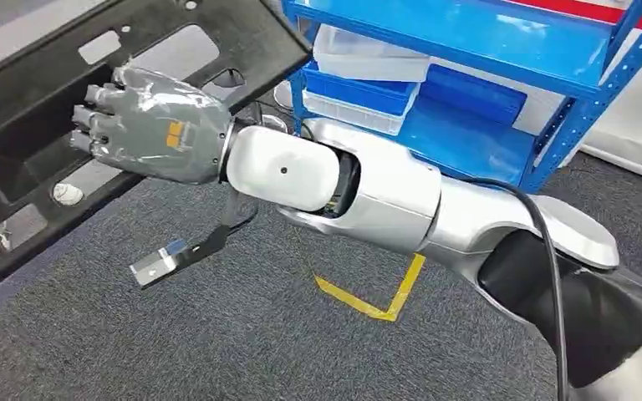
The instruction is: Take the parts from the cabinet and place them on the table.
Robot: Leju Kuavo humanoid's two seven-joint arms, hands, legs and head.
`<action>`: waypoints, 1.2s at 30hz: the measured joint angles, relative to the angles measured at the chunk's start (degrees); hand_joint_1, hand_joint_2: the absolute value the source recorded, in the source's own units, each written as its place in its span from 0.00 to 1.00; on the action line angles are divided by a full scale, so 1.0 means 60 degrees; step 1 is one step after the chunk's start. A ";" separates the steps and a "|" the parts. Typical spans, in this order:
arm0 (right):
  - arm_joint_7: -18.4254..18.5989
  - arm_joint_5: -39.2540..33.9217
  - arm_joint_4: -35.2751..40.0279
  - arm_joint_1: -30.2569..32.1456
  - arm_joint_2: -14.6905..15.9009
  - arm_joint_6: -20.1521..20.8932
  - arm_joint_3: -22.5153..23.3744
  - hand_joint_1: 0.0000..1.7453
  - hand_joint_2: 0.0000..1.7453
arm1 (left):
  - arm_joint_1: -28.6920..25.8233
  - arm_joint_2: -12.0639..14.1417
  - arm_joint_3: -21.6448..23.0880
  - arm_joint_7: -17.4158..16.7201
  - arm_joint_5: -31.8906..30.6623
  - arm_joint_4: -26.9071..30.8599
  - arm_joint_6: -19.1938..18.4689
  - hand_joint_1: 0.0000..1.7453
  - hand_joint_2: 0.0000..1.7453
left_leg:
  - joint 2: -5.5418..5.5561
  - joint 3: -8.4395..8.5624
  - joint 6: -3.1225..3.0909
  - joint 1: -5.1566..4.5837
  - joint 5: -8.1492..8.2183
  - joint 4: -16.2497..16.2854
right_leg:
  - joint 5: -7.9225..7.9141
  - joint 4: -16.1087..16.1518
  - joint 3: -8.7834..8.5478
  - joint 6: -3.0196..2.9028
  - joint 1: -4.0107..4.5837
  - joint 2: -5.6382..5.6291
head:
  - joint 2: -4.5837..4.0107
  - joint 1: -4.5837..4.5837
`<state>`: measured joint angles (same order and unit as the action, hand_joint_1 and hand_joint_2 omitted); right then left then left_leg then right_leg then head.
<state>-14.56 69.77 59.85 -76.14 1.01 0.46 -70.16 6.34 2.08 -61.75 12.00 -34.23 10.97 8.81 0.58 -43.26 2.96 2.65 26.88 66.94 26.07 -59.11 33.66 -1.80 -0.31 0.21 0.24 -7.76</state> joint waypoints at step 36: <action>0.0721 -0.1173 -0.5199 -0.2624 -0.0645 0.1395 0.0885 1.00 1.00 | 0.0013 -0.0015 -0.0368 -0.0452 -0.0218 0.0011 0.0117 0.00 1.00 | -0.0110 -0.0409 -0.0144 -0.0099 0.0114 0.1008 | -0.0099 0.0163 -0.0011 0.0098 -0.0039 0.0444 | 0.0000 -0.0047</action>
<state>-10.23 62.73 28.65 -91.88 -2.86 8.83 -64.85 6.42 1.99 -63.95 9.29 -35.54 11.04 9.51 -0.08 -45.72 2.10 2.06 27.56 72.99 25.48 -58.13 33.59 -1.21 -0.54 2.88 0.24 -8.05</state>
